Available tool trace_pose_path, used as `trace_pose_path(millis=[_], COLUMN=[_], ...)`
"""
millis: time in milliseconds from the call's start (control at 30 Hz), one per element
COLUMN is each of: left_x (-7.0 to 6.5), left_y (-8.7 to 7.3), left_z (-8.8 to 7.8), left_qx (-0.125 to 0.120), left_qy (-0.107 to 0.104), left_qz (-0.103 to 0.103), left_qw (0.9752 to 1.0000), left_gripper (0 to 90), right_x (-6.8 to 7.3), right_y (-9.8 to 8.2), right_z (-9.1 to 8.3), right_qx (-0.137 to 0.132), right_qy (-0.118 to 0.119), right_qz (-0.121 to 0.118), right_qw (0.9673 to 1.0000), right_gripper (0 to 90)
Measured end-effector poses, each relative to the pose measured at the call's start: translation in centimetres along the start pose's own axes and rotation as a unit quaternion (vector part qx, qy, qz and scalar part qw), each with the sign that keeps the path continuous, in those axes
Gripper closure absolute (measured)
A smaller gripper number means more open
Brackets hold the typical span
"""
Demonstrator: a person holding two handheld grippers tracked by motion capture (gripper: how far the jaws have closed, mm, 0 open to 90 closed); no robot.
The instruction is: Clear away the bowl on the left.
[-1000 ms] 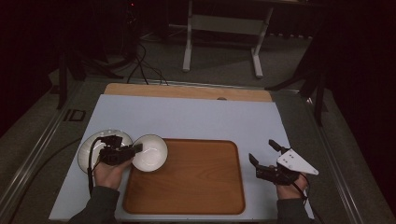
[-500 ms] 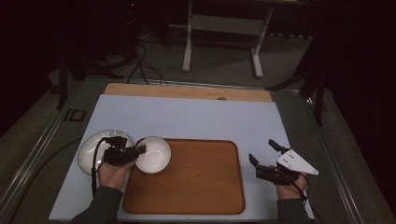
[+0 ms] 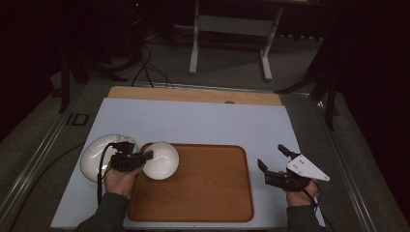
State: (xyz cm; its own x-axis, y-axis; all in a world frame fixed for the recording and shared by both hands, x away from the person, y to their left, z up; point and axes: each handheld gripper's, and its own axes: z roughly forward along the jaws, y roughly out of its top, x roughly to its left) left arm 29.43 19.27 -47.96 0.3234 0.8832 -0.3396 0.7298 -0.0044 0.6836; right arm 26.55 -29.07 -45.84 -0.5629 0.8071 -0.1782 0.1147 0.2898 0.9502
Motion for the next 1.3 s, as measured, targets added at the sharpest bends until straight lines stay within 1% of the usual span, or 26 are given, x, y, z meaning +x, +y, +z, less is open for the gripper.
trace_pose_path(millis=[333,600,633,933,1300], left_x=[-0.5,-0.8,-0.8,-1.0,-1.5], left_y=[-0.1,-0.3,-0.4,-0.6,-0.8], left_z=[0.6,1.1,1.3,1.9,2.6], left_qx=[0.012,0.020,0.025,0.033,0.044], left_qy=[-0.002,0.000,0.001,0.002,-0.003], left_qz=[0.009,0.015,0.017,0.019,0.024], left_qw=[0.9999,0.9997,0.9996,0.9993,0.9988], left_gripper=[81.0,80.9,80.9,80.9,80.8], right_x=[0.0,0.1,0.1,0.0,0.0], right_y=[0.0,0.0,0.0,0.0,0.0], right_z=[0.0,0.0,0.0,0.0,0.0], right_qx=[0.001,0.001,0.001,0.000,0.000], right_qy=[0.000,0.000,0.000,0.000,0.000], right_qz=[0.001,-0.001,-0.001,-0.001,-0.001], right_qw=[1.0000,1.0000,1.0000,1.0000,1.0000], right_gripper=[13.8,13.8,13.8,13.8,13.8])
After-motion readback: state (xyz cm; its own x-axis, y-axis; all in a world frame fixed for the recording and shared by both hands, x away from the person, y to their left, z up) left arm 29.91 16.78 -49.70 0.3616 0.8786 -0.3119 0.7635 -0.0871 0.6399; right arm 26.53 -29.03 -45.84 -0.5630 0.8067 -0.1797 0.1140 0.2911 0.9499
